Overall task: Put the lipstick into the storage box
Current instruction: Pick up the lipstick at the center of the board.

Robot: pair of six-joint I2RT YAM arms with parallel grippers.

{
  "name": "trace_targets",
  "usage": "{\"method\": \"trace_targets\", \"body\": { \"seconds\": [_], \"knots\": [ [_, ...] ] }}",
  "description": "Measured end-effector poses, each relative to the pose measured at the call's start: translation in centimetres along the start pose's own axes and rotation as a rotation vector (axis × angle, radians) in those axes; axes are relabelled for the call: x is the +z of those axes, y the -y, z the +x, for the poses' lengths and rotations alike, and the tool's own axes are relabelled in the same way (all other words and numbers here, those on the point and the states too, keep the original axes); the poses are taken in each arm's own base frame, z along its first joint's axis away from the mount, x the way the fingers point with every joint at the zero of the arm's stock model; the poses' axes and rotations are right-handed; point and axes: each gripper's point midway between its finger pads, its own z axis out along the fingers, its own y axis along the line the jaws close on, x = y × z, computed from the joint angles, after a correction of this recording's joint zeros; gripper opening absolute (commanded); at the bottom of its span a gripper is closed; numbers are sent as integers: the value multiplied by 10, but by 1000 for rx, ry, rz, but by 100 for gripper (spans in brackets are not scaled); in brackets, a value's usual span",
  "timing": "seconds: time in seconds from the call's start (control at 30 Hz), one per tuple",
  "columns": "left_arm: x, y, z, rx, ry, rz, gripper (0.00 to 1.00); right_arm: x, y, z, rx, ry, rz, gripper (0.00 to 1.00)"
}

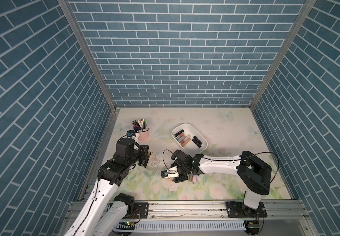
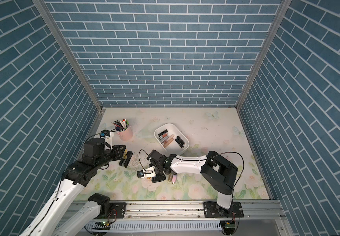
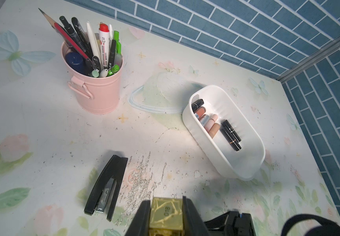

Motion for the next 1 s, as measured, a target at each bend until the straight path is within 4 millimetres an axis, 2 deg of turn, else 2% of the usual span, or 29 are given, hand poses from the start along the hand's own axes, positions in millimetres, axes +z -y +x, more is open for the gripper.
{"method": "trace_targets", "body": {
  "seconds": [0.17,0.33,0.5,0.63,0.8,0.87,1.0],
  "knots": [
    [-2,0,-1,-1,7,1,17,5,8,1,-34,-23,-13,61],
    [-2,-2,-2,-3,7,0,17,15,7,8,-54,-65,-59,57],
    [-1,-3,-2,-3,5,2,17,18,10,6,-71,-73,-88,44],
    [-1,-3,-2,-2,5,3,17,20,10,5,-76,-72,-101,39],
    [-2,-4,-2,-4,3,4,17,21,7,4,-70,-63,-114,15],
    [-2,-4,-2,-5,0,2,17,21,7,3,-70,-54,-118,11],
    [-5,-2,-6,-7,12,12,17,16,1,5,-7,18,-133,11]
  ]
}}
